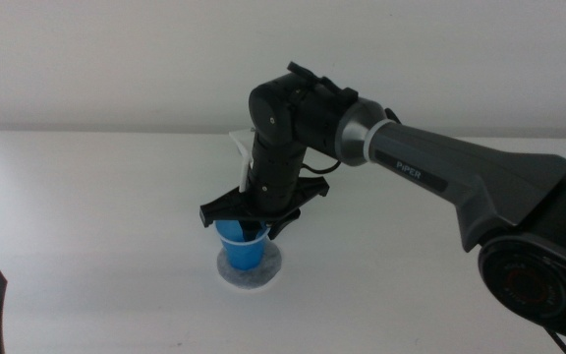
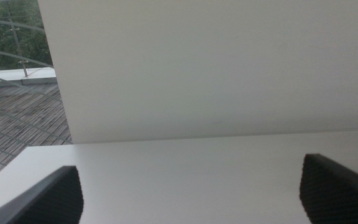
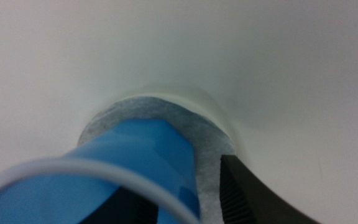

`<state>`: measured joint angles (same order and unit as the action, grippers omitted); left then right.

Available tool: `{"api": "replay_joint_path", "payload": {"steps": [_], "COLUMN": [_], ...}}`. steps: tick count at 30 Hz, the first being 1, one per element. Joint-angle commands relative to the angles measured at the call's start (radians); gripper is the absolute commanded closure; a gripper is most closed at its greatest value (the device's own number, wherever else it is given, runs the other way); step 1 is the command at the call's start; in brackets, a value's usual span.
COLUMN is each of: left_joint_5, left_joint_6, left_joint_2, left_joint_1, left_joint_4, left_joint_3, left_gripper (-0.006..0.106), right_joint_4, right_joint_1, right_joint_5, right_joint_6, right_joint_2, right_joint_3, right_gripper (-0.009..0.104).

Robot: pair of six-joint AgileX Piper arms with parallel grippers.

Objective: Place an empty cup on a cup mat.

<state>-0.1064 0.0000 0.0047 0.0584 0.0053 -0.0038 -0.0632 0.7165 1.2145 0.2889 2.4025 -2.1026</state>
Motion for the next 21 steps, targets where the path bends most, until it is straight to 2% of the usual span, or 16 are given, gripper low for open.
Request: {"api": "replay_joint_path", "payload": {"steps": [1, 9, 12, 15, 19, 21], "left_joint_5": [0.012, 0.012, 0.012, 0.012, 0.012, 0.012], "left_joint_6": [0.000, 0.000, 0.000, 0.000, 0.000, 0.000], "left_joint_2": [-0.040, -0.040, -0.040, -0.040, -0.040, -0.040], "left_joint_1": [-0.008, -0.008, -0.008, -0.008, -0.008, -0.008], "left_joint_4": [-0.005, -0.005, -0.005, -0.005, -0.005, -0.005], "left_joint_3": [0.041, 0.041, 0.041, 0.041, 0.041, 0.041], "left_gripper": [0.007, 0.007, 0.007, 0.007, 0.007, 0.007], "right_joint_4": [0.001, 0.011, 0.009, 0.013, 0.016, 0.016], "right_joint_1": [-0.003, -0.029, -0.060, -0.103, -0.191, -0.253], "right_joint_5": [0.032, 0.031, 0.015, -0.039, -0.187, -0.293], "right_joint_6": [0.002, -0.002, -0.019, -0.056, -0.121, -0.150], "right_joint_2": [-0.039, -0.176, -0.271, -0.416, -0.694, -0.843], "right_joint_3": [-0.004, 0.002, 0.079, 0.218, 0.485, 0.663], "right_gripper": [0.061, 0.061, 0.059, 0.049, 0.022, 0.012]}}
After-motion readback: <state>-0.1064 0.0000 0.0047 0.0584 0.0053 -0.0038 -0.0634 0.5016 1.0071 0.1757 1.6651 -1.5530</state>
